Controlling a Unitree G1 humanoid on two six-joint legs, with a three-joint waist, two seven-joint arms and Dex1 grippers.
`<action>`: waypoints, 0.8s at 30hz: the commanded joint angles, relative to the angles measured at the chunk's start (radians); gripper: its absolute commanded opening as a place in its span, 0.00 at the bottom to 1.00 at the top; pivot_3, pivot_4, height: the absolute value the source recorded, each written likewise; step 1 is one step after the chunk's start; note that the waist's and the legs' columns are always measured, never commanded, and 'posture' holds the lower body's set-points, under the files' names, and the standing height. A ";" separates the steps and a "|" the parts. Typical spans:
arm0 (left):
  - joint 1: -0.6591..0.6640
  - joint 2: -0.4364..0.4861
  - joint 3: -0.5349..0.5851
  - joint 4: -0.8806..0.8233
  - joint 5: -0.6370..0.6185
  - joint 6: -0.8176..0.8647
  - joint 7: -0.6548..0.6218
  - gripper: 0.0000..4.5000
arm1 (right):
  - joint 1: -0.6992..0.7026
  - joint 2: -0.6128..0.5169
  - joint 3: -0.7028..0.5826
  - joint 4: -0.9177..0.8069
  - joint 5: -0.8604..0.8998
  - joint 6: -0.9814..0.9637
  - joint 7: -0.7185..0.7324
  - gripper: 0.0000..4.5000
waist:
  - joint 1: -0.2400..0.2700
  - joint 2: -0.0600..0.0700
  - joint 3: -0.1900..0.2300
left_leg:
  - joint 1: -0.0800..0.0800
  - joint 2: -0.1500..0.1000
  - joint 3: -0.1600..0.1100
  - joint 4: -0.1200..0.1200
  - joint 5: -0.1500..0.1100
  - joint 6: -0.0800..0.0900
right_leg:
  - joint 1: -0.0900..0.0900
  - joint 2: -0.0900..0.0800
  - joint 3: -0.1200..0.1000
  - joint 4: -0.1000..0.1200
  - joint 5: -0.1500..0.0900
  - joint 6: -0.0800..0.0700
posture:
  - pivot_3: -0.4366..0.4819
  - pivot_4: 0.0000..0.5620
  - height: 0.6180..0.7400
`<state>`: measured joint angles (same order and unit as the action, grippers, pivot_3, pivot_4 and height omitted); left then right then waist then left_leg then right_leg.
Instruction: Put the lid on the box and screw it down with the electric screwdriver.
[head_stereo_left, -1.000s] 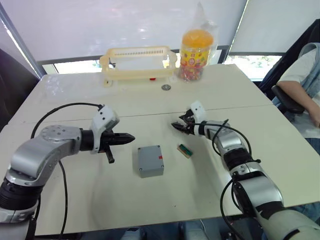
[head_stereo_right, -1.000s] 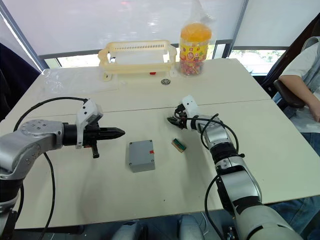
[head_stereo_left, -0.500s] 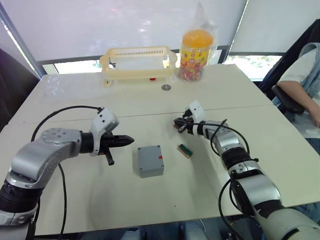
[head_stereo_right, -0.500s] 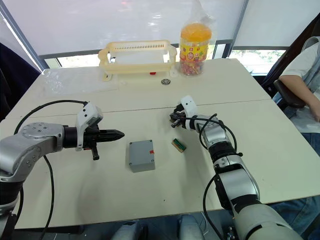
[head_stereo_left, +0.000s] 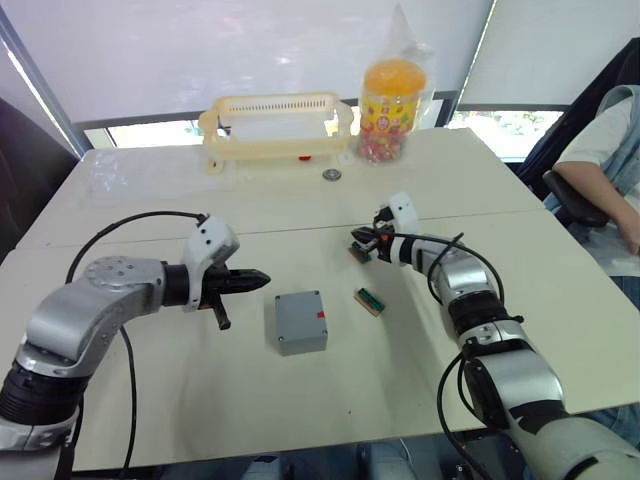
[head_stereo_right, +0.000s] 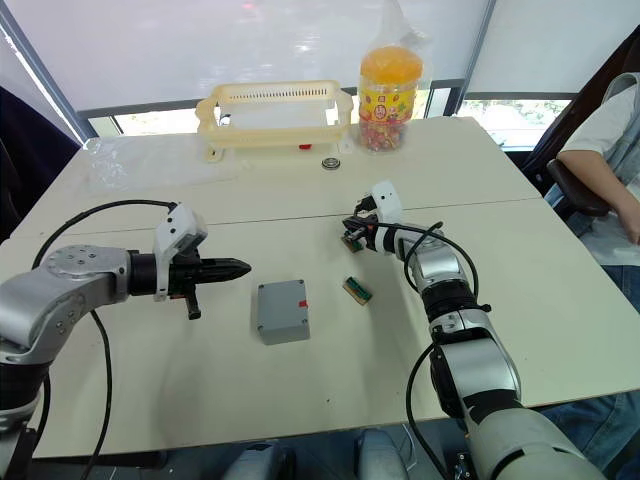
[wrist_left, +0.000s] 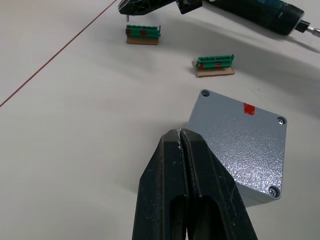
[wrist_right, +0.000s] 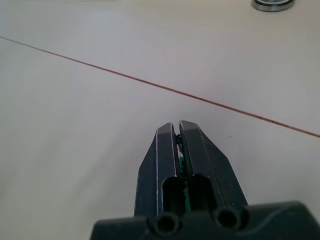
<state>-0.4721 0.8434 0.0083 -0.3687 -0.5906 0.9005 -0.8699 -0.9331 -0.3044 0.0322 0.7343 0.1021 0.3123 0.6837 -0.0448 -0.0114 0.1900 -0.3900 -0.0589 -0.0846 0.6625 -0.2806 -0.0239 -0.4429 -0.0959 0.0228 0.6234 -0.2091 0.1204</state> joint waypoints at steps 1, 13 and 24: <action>-0.003 0.000 0.001 -0.013 0.007 -0.021 -0.003 0.00 | -0.001 -0.017 -0.014 -0.085 0.011 -0.012 0.009 0.01 | 0.000 0.000 0.000 | 0.000 0.000 0.000 0.000 0.000 0.000 | 0.000 0.000 0.000 0.000 0.000 0.000 | 0.48 0.27 1.00; 0.022 0.078 0.007 -0.097 -0.054 -0.006 -0.106 0.00 | 0.320 -0.113 0.024 -0.884 0.233 0.255 0.173 0.01 | 0.003 0.000 0.000 | 0.000 0.001 0.000 0.000 -0.001 0.001 | 0.000 0.000 0.000 0.002 0.000 0.000 | 0.48 0.27 1.00; 0.053 0.121 -0.017 -0.092 -0.023 -0.035 -0.135 0.00 | 0.411 -0.059 0.119 -0.978 0.231 0.275 0.099 0.01 | 0.005 0.000 0.000 | 0.001 0.001 0.000 0.001 0.000 0.001 | 0.000 0.000 0.000 0.004 0.000 0.000 | 0.48 0.27 1.00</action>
<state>-0.4207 0.9498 -0.0184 -0.4524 -0.6209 0.8844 -1.0008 -0.5178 -0.3704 0.1432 -0.2233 0.3348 0.6052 0.7916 -0.0402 -0.0115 0.1899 -0.3888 -0.0575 -0.0848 0.6636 -0.2809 -0.0232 -0.4426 -0.0959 0.0228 0.6270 -0.2093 0.1203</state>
